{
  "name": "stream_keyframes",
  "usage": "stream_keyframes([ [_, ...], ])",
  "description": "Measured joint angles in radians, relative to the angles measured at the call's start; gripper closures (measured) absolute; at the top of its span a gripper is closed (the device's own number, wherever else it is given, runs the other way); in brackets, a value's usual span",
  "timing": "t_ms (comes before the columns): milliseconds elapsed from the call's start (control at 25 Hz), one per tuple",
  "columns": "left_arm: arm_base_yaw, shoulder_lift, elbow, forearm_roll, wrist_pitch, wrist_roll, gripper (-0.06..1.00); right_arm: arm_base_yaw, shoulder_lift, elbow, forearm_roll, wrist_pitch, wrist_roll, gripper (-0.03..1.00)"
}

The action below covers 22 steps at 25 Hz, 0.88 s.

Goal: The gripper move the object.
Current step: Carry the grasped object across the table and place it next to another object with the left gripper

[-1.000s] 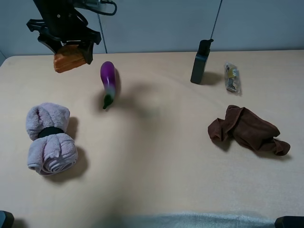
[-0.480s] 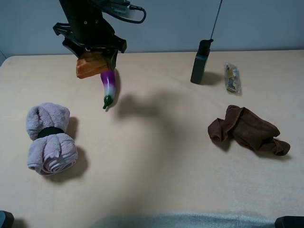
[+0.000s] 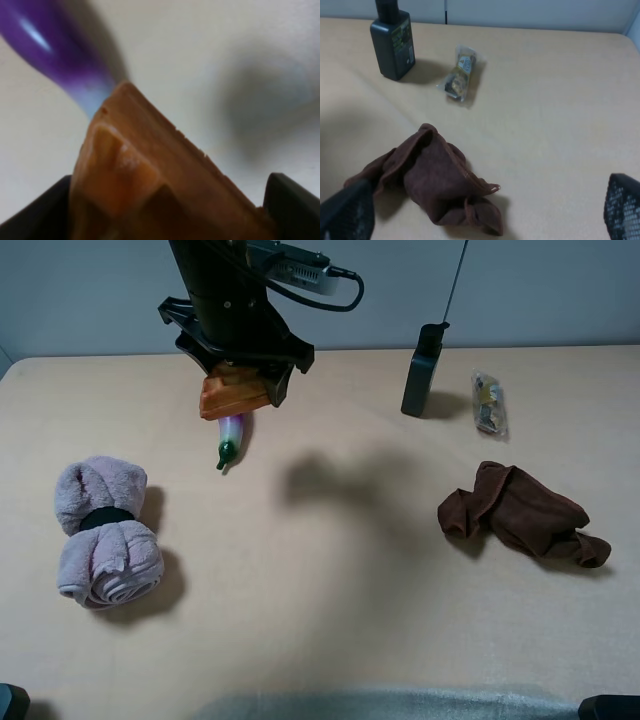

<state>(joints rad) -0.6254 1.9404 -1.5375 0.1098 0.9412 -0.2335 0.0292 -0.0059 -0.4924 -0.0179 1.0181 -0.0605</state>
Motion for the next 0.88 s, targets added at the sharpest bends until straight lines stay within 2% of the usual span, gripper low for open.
stream_keyframes([
  [520, -0.148, 0.000, 0.000, 0.000, -0.058, -0.011, 0.23, 0.000, 0.000, 0.000, 0.000, 0.000, 0.000, 0.28],
  [880, -0.237, 0.000, 0.000, 0.000, -0.098, -0.054, 0.23, 0.000, 0.000, 0.000, 0.000, -0.001, 0.000, 0.28],
])
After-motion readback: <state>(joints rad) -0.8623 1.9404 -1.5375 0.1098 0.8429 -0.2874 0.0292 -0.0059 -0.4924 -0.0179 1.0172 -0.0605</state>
